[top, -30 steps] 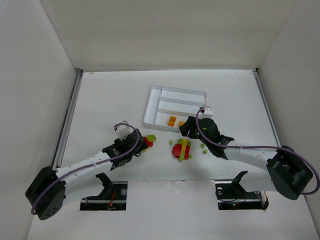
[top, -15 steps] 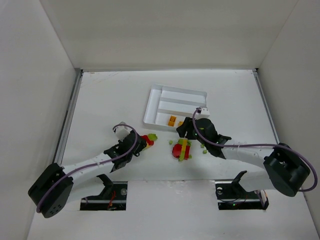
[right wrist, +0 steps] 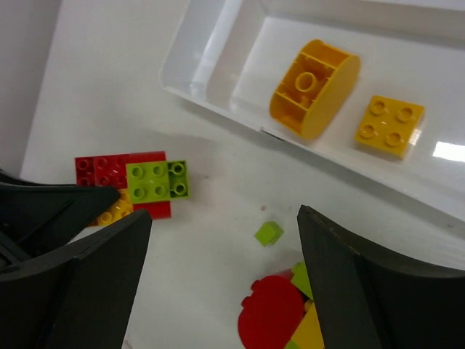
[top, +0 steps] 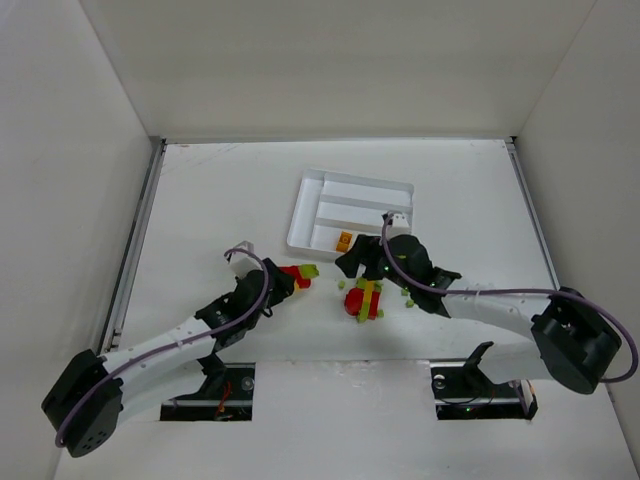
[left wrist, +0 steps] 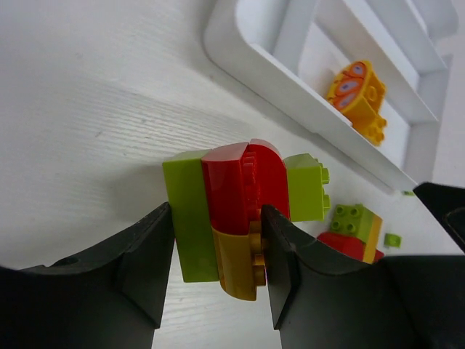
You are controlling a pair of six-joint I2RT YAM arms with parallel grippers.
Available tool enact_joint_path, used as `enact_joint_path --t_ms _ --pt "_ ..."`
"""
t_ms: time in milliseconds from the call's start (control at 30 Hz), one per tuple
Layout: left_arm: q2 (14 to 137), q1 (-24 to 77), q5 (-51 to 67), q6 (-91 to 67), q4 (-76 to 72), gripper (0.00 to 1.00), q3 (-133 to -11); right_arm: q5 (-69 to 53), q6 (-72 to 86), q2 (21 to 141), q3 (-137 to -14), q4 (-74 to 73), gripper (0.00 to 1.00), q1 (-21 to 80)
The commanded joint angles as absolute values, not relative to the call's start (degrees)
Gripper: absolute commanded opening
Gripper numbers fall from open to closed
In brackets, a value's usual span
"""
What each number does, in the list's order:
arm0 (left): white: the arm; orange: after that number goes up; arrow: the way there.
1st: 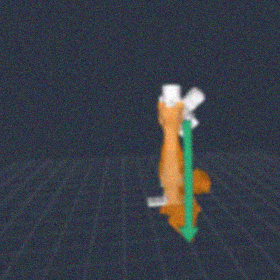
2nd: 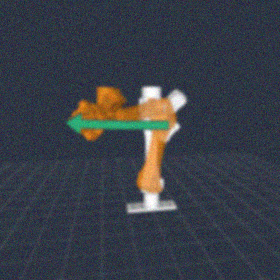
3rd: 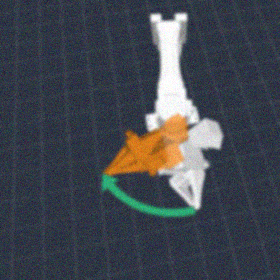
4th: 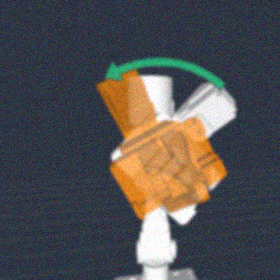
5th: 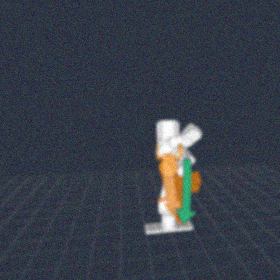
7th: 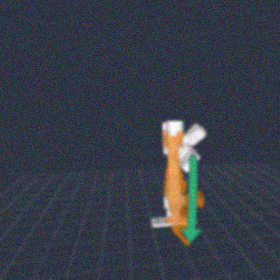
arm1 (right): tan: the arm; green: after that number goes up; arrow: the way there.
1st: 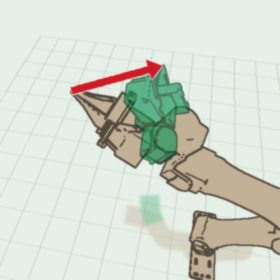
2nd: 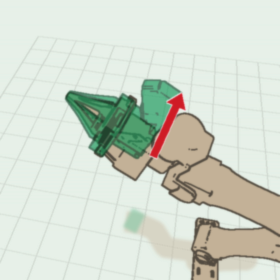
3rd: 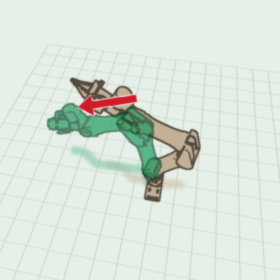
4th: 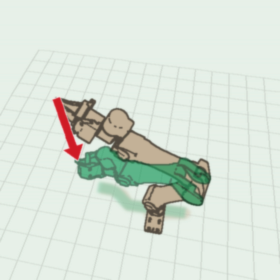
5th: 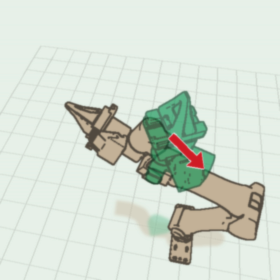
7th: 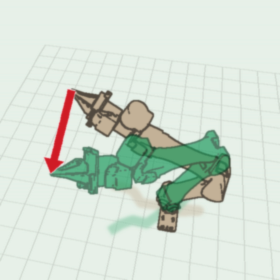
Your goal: Sort the legos into containers by color
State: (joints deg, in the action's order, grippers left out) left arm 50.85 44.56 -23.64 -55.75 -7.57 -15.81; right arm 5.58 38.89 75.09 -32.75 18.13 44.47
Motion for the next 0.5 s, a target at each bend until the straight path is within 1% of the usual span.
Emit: enact_joint_path --t_ms 0,200,467 --pt "48.08 46.97 -22.94 -49.76 -10.02 0.16 -18.72 1.85 39.29 71.46 -36.03 22.24 0.9 45.66" --pt "47.72 50.66 -22.33 -48.52 -11.16 0.15 -20.39 -2.19 38.67 71.89 -38.31 20.48 1.0 46.53" --pt "46.5 51.72 -20.83 -48.52 -14.06 0.14 -20.04 -1.94 37.88 75.58 -40.17 18.02 1.0 50.4"
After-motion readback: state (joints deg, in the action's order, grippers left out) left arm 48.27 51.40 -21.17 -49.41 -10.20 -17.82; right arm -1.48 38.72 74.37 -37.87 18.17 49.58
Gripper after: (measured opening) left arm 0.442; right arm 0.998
